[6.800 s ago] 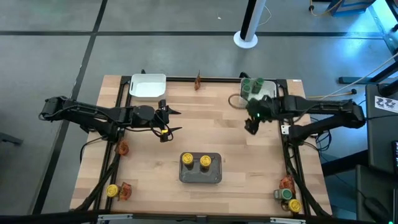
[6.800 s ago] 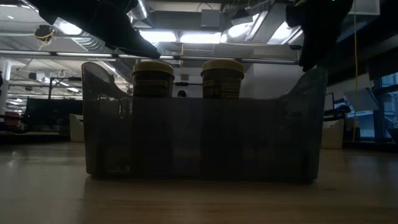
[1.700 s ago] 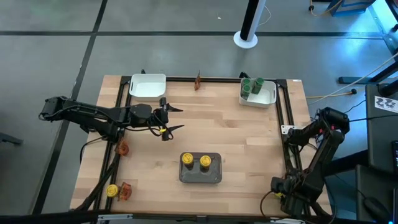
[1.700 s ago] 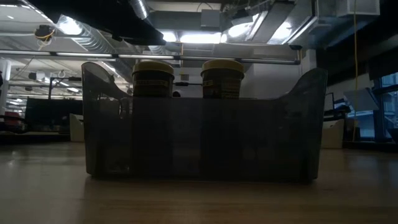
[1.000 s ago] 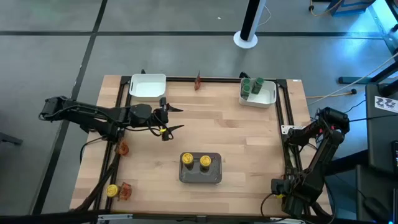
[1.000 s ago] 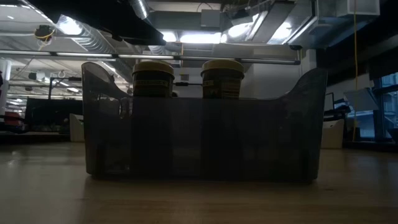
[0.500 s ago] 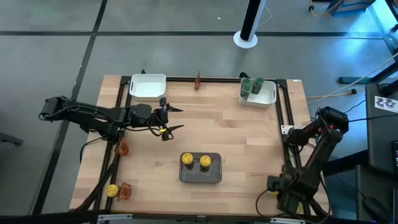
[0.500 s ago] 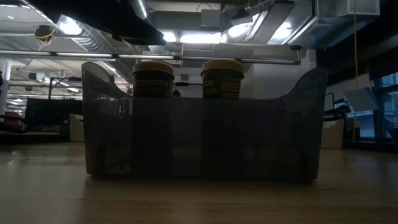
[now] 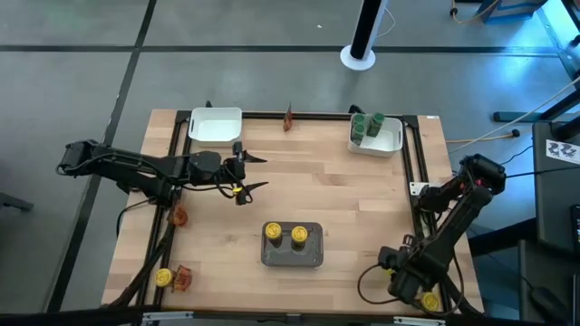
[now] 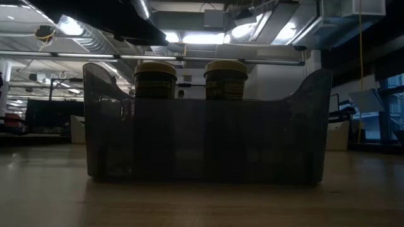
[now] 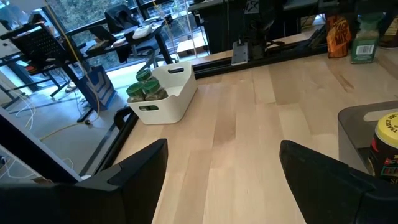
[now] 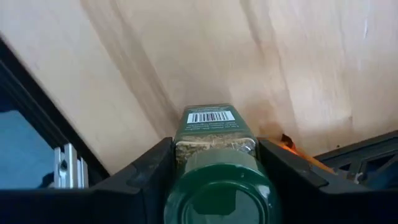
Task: Sort spices by type
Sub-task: Put the green seasoning bottle into the right white bin
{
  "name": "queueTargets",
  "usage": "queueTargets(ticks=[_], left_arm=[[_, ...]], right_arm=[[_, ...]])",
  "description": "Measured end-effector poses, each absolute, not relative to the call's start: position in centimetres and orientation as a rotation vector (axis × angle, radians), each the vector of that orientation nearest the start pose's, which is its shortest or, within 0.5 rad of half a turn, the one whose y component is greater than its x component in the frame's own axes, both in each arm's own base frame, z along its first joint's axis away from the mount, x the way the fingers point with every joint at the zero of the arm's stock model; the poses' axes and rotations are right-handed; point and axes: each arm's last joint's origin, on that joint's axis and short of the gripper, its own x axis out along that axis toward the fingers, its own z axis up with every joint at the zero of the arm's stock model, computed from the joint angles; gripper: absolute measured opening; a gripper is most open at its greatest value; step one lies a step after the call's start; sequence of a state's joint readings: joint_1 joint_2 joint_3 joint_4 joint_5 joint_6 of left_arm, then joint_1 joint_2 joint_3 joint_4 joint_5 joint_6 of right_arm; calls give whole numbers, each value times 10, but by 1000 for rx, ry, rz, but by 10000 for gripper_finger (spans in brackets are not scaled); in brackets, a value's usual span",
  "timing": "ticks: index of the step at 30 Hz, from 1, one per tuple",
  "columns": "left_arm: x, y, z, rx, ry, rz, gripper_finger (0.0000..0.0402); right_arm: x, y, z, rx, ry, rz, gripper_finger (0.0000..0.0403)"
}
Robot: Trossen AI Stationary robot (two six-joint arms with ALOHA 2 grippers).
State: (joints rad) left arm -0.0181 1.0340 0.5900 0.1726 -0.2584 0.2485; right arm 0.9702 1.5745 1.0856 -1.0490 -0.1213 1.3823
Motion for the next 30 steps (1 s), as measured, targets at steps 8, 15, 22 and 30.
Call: queueTargets(ticks=[8, 15, 22, 30], left_arm=[[224, 3, 254, 283, 297, 204, 294], [224, 3, 254, 285, 297, 205, 294], [224, 3, 254, 299, 296, 202, 294], [224, 3, 254, 299, 296, 203, 294]], right_arm=[[165, 210, 225, 416, 1525, -332, 207], [179, 179, 245, 464, 1448, -483, 207], [194, 138, 262, 480, 1366, -653, 207], [206, 92, 271, 480, 1299, -801, 207]])
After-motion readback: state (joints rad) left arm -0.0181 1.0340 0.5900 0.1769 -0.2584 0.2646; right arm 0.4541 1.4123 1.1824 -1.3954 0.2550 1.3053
